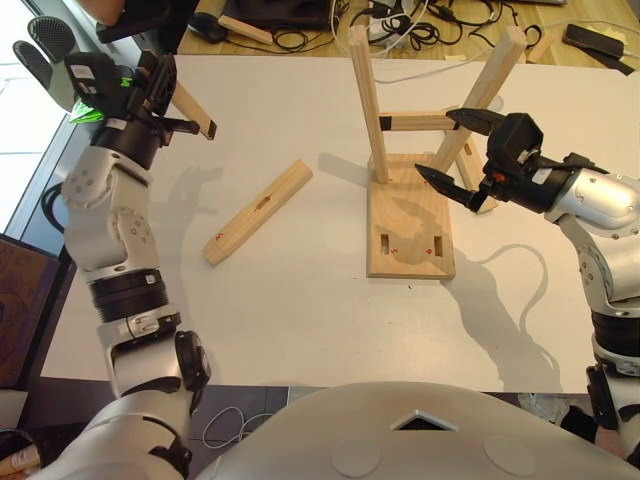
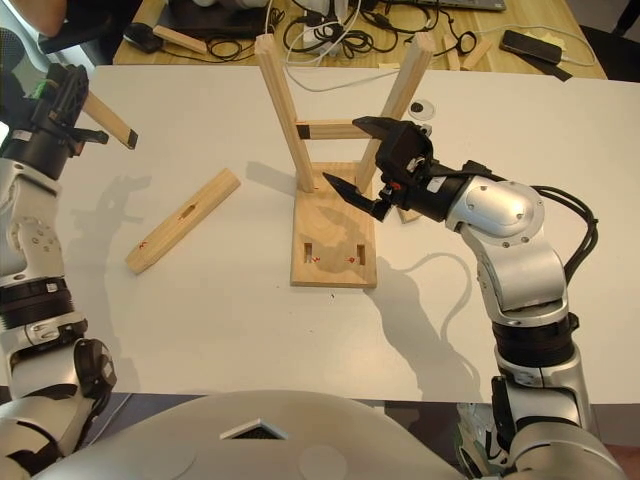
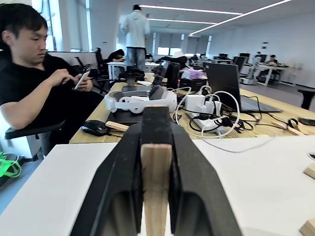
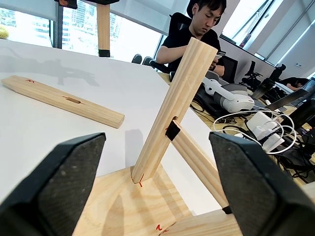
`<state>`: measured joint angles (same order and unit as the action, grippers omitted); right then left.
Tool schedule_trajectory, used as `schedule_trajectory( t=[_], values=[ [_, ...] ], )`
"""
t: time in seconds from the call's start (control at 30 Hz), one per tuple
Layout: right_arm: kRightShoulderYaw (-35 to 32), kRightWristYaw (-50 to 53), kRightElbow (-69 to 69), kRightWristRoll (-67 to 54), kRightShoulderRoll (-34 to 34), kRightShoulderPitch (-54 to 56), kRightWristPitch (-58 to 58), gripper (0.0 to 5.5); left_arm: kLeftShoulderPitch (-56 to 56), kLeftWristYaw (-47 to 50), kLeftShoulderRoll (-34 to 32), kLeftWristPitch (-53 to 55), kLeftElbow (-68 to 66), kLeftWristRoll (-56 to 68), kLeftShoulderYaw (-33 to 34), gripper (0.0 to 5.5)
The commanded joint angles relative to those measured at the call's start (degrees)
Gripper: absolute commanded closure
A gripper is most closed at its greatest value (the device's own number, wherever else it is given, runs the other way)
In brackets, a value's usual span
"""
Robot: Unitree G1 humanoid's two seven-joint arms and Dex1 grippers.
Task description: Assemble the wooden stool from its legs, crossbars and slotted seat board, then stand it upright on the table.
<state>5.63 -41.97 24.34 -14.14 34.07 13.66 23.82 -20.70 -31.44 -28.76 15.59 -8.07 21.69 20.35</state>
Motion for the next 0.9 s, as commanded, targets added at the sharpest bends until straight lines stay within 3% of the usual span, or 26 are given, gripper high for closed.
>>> schedule_trajectory(
  t=[0.03,0.23,0.43,0.7,0.9],
  values=[
    [0.11,0.44,0.24,0.51,0.03,0.25,-0.04,1.61,-0.69,-9.74,-3.22,-3.3,-6.58,0.2,-2.74,5.09],
    [0.24,0.17,-0.11,0.45,0.18,0.81,-0.06,1.61,1.53,-14.57,-0.49,-10.9,-11.39,-0.66,-5.41,5.09],
    [0.32,0.32,-0.15,0.54,0.06,1.13,-0.08,1.61,3.82,-17.42,0.54,-10.94,-10.73,0.56,-6.93,5.09],
    [-0.09,0.58,0.12,0.87,0.18,0.25,-0.57,1.61,9.27,-13.0,0.21,-4.82,3.07,4.21,-4.18,5.09],
    [0.1,0.63,0.11,0.86,-0.13,0.4,-0.6,1.61,15.35,-11.96,0.85,-2.49,8.91,4.86,-5.96,5.09]
  ],
)
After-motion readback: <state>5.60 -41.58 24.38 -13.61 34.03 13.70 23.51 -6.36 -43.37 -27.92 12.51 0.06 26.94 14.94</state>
